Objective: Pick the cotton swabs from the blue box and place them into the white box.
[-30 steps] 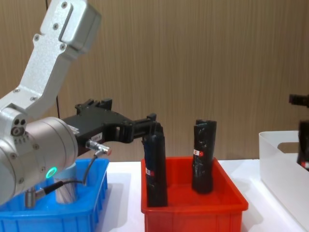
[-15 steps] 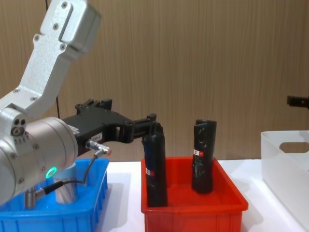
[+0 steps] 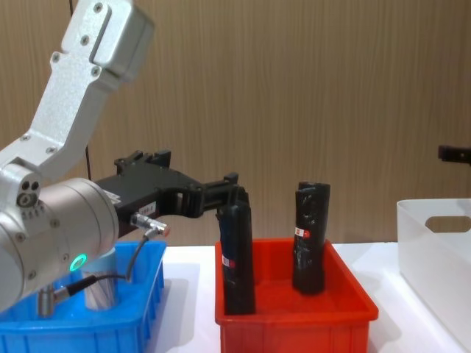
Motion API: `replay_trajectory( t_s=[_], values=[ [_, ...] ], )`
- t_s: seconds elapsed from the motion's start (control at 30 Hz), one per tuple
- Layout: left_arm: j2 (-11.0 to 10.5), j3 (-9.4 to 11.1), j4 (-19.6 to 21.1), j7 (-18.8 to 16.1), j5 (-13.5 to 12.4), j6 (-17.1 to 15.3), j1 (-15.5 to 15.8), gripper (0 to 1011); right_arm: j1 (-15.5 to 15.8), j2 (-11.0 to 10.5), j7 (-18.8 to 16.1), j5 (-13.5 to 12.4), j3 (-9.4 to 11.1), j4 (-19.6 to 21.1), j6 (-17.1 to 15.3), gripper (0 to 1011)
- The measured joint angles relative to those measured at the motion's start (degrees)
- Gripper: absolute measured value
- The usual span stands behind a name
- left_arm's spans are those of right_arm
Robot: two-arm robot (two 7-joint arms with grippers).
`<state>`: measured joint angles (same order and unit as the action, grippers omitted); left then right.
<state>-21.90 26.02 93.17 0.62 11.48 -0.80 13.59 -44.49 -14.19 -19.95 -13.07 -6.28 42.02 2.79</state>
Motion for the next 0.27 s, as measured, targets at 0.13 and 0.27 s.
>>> replay_trajectory(
  t_s=[0.13, 0.27],
  values=[
    [0.00, 0.00, 0.00, 0.00, 0.00, 0.00, 0.00, 1004, 0.00, 0.00, -0.01, 0.00, 0.00, -0.03, 0.05, 1002],
    [0.00, 0.00, 0.00, 0.00, 0.00, 0.00, 0.00, 1004, 0.00, 0.00, -0.01, 0.00, 0.00, -0.05, 0.07, 1002]
  ],
)
